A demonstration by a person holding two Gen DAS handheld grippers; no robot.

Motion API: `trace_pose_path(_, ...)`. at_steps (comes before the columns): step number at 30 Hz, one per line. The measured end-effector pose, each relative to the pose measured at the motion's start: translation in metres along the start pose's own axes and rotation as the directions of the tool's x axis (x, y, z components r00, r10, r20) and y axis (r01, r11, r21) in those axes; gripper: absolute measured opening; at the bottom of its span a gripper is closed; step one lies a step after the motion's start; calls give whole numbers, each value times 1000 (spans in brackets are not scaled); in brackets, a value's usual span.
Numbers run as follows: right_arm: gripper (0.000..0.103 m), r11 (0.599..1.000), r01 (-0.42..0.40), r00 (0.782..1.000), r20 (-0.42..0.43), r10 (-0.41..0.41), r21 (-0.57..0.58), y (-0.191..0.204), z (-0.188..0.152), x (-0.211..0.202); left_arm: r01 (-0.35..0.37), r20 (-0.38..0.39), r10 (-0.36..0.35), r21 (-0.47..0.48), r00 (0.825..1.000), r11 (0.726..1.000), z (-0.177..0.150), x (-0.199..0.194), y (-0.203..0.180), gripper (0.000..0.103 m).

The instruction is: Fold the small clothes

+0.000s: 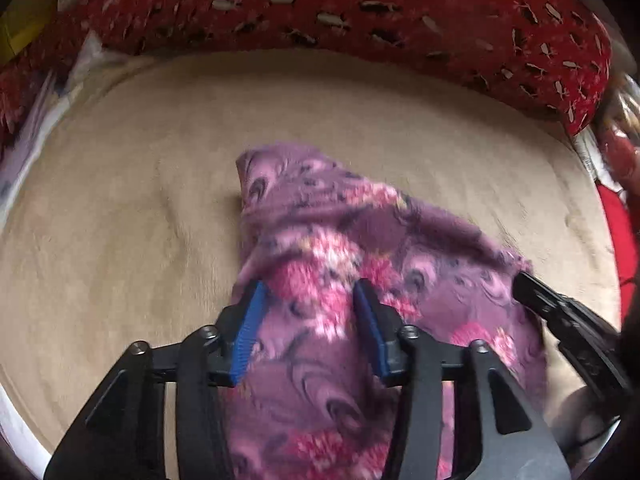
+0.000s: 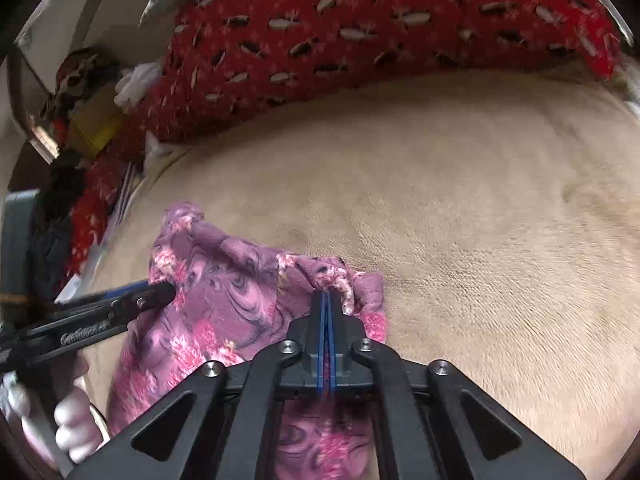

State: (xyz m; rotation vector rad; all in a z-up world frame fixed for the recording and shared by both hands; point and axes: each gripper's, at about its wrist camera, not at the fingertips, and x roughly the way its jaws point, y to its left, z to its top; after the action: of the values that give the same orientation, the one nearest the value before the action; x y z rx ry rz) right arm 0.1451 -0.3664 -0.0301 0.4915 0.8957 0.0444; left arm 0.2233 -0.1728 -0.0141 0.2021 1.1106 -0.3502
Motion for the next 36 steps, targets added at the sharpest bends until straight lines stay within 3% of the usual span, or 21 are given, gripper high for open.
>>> trace_pose_path(3, 0, 1000, -29, 1000, 2, 29, 7, -7, 3, -11, 33, -30, -34, -13, 999, 999, -1, -12, 10, 48)
trace_pose_path(5, 10, 1000, -26, 999, 23, 26, 3, -6, 1, -32, 74, -22, -75, -34, 997, 997, -7, -28, 19, 48)
trace_pose_path(10, 11, 978, -199, 979, 36, 202, -68, 6, -27, -70, 83, -2, -83, -41, 997, 996, -54, -49, 32, 49)
trace_pose_path(12, 10, 980, -159, 987, -20, 158, -117, 13, -46, -61, 49, -36, -50, -21, 998, 999, -66, -38, 26, 53)
trace_pose_path(14, 4, 982, -40, 993, -113, 19, -187, 18, -63, -36, 31, -46, -31, -12, 998, 999, -73, -35, 22, 57)
trace_pose_path(17, 7, 984, -1, 996, -83, -14, -177, 20, -65, -49, 51, -45, -52, -20, 998, 998, -78, -55, 25, 56)
trace_pose_path(20, 12, 982, -74, 995, -74, 62, -172, 29, -70, -74, 64, -18, -64, -12, 998, 998, -97, -75, 26, 56)
trace_pose_path(23, 15, 966, -145, 988, -77, 132, -215, 43, -91, -90, 63, -49, -63, -2, 997, 998, -116, -67, 20, 57)
trace_pose_path(25, 11, 959, -77, 993, -112, 48, -272, 50, -108, -79, 43, -42, -42, 6, 998, 999, -124, -60, 17, 65)
trace_pose_path(26, 10, 940, 24, 989, -129, -72, -340, 49, -119, -66, 38, -40, -38, 4, 998, 999, -126, -62, 18, 66)
trace_pose_path(27, 10, 932, 34, 988, -128, -85, -360, 46, -125, -63, 38, -47, -38, -5, 998, 999, -127, -66, 20, 66)
trace_pose_path(29, 10, 959, 16, 992, -115, -50, -284, 37, -123, -72, 61, -47, -62, -23, 997, 998, -130, -78, 25, 65)
trace_pose_path(31, 18, 976, -33, 995, -104, 10, -216, 34, -124, -91, 60, -20, -60, -1, 998, 998, -140, -90, 25, 65)
trace_pose_path(34, 18, 963, -94, 992, -108, 69, -252, 42, -146, -113, 61, -28, -60, 21, 998, 998, -160, -86, 19, 65)
trace_pose_path(36, 17, 952, -68, 990, -141, 26, -299, 45, -166, -108, 44, -85, -41, 33, 996, 999, -171, -67, 14, 66)
